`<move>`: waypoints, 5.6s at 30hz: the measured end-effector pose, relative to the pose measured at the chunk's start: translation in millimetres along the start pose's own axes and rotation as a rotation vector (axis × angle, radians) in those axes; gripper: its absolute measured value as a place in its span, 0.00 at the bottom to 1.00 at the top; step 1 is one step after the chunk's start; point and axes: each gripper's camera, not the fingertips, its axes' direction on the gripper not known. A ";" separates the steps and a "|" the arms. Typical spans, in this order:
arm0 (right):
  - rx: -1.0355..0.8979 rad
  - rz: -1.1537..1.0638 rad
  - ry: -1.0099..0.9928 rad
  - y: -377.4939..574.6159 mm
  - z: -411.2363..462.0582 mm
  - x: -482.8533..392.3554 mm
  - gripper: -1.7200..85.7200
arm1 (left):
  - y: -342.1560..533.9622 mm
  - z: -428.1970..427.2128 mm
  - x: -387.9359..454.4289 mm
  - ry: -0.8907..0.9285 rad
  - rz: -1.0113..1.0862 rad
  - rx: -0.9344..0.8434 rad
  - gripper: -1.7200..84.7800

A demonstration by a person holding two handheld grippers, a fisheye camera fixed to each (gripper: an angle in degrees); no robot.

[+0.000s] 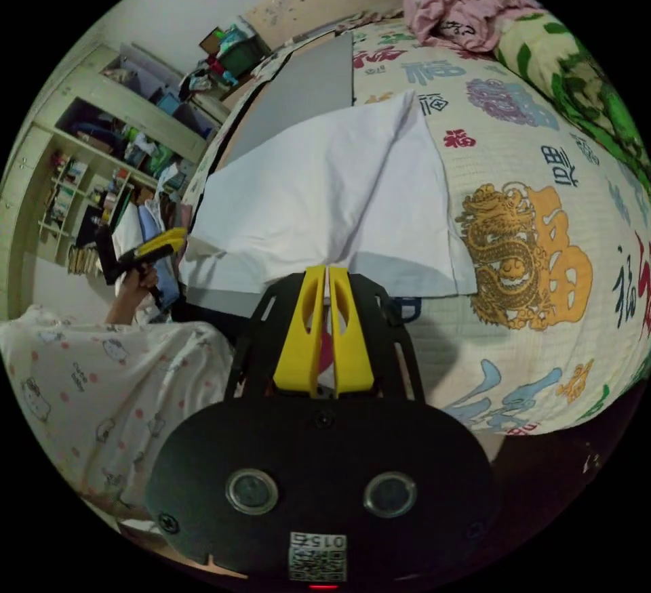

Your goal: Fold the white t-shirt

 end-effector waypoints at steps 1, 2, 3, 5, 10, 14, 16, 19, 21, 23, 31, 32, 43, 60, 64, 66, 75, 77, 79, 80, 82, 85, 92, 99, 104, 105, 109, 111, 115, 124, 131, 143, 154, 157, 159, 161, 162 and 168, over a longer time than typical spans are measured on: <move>0.022 0.038 -0.014 -3.3 -6.5 -1.8 0.02 | -1.4 6.3 0.1 0.007 0.005 -0.017 0.14; 0.039 0.075 -0.017 -6.1 -12.7 -2.6 0.02 | -2.9 19.4 1.7 0.014 0.021 -0.062 0.12; 0.047 0.096 -0.012 -7.0 -15.9 -2.3 0.02 | -2.8 30.1 5.6 0.037 0.046 -0.124 0.09; 0.093 0.188 0.024 -7.0 -35.0 0.5 0.02 | 2.6 36.9 14.3 0.110 0.090 -0.198 0.05; 0.266 0.392 0.094 4.4 -89.5 14.9 0.02 | 43.4 30.1 38.7 0.093 0.148 -0.243 0.02; 0.580 0.545 0.187 19.9 -135.7 26.6 0.01 | 56.4 34.1 51.3 0.046 0.154 -0.286 0.01; 0.635 0.608 0.210 19.6 -146.9 35.0 0.01 | 56.9 31.9 52.5 0.045 0.148 -0.278 0.01; 0.666 0.640 0.117 18.2 -152.4 57.1 0.01 | 54.2 8.6 51.6 0.111 0.133 -0.211 0.01; 0.670 0.639 -0.054 20.7 -157.5 78.3 0.01 | 50.7 -22.4 40.3 0.197 0.089 -0.054 0.01; 0.805 0.580 -0.308 35.9 -173.4 100.4 0.01 | 46.1 -32.1 27.0 0.206 0.031 0.029 0.01; 0.777 0.711 -0.286 -3.9 -233.7 113.6 0.01 | 26.4 11.6 18.0 0.174 0.035 -0.081 0.01; 0.763 0.724 -0.284 -10.6 -242.2 116.0 0.01 | 27.8 18.2 21.0 0.152 0.045 -0.112 0.01; 0.719 0.763 -0.304 -43.7 -318.5 122.4 0.01 | 58.7 25.1 69.0 -0.055 0.233 -0.090 0.02; 0.715 0.766 -0.326 -84.7 -391.7 115.2 0.01 | 67.3 18.6 49.4 0.001 0.192 -0.068 0.02; 0.715 0.765 -0.326 -94.7 -399.5 112.6 0.01 | 67.7 16.2 43.5 -0.001 0.190 -0.070 0.02; 0.715 0.765 -0.325 -98.9 -401.5 111.5 0.01 | 66.8 14.5 34.1 0.019 0.168 -0.075 0.02; 0.725 0.754 -0.321 -116.6 -401.2 103.8 0.01 | 66.7 12.2 -38.8 0.276 -0.022 -0.079 0.01; 0.729 0.744 -0.295 -121.2 -399.3 97.5 0.01 | 70.6 6.3 -37.7 0.254 0.016 -0.054 0.01; 0.731 0.747 -0.312 -123.0 -395.3 98.4 0.01 | 75.5 1.0 -41.1 0.253 0.029 -0.024 0.02; 0.730 0.749 -0.318 -124.6 -392.5 98.5 0.01 | 76.0 -1.5 -46.1 0.267 0.018 -0.020 0.01; 0.733 0.746 -0.323 -126.4 -387.4 98.0 0.01 | 76.2 -6.2 -51.1 0.276 0.012 -0.016 0.01; 0.736 0.745 -0.336 -129.0 -377.3 97.7 0.01 | 75.0 -16.5 -55.2 0.276 0.010 -0.016 0.01; 0.737 0.753 -0.341 -132.7 -344.7 92.4 0.01 | 72.1 -50.7 -56.2 0.253 0.015 -0.002 0.01; 0.763 0.763 -0.376 -125.3 -305.6 82.2 0.01 | 64.9 -96.1 -42.3 0.199 0.049 0.007 0.01; 0.699 0.629 -0.356 -123.6 -278.3 54.2 0.01 | 61.2 -134.2 -18.3 0.094 0.095 0.015 0.01; 0.695 0.583 -0.352 -124.7 -278.1 47.3 0.01 | 60.9 -147.3 -6.8 0.042 0.124 0.026 0.01; 0.843 0.065 -0.068 -137.3 -305.5 -26.0 0.02 | 62.9 -206.0 45.9 -0.115 0.194 0.183 0.02; 0.883 -0.068 -0.044 -149.1 -309.8 -41.9 0.03 | 60.1 -243.1 92.7 -0.108 0.202 0.311 0.05; 0.594 -0.087 -0.352 -234.6 -268.1 -19.6 0.13 | 38.0 -262.7 171.8 -0.074 0.251 0.390 0.09; 0.154 -0.017 -0.353 -370.4 -76.0 20.5 0.14 | -74.9 -211.9 288.3 -0.006 0.331 0.257 0.12; 0.204 -0.163 -0.241 -368.2 -2.5 29.0 0.03 | -155.2 -153.3 312.4 -0.092 0.331 -0.062 0.04; 0.201 -0.288 0.109 -341.3 100.5 29.5 0.06 | -192.8 -190.3 324.0 -0.102 0.325 -0.078 0.03; 0.137 -1.062 -0.353 -206.2 52.5 -14.4 0.12 | -90.1 -360.7 188.7 -0.398 -0.170 0.115 0.08; -0.102 -1.339 -0.475 -169.9 87.2 -37.7 0.13 | -64.7 -367.2 158.1 -0.425 -0.265 0.096 0.08; -0.163 -1.403 -0.484 -154.3 108.9 -43.1 0.14 | -55.5 -365.2 146.8 -0.425 -0.289 0.081 0.08; -0.300 -1.432 -0.501 -139.1 146.1 -38.9 0.15 | -55.2 -360.8 144.0 -0.441 -0.282 0.048 0.08; -0.347 -1.440 -0.486 -135.7 156.7 -37.6 0.15 | -56.4 -357.1 143.3 -0.453 -0.275 0.021 0.09; -0.509 -1.459 -0.418 -136.2 179.4 -15.5 0.16 | -76.8 -355.3 144.0 -0.460 -0.245 -0.007 0.09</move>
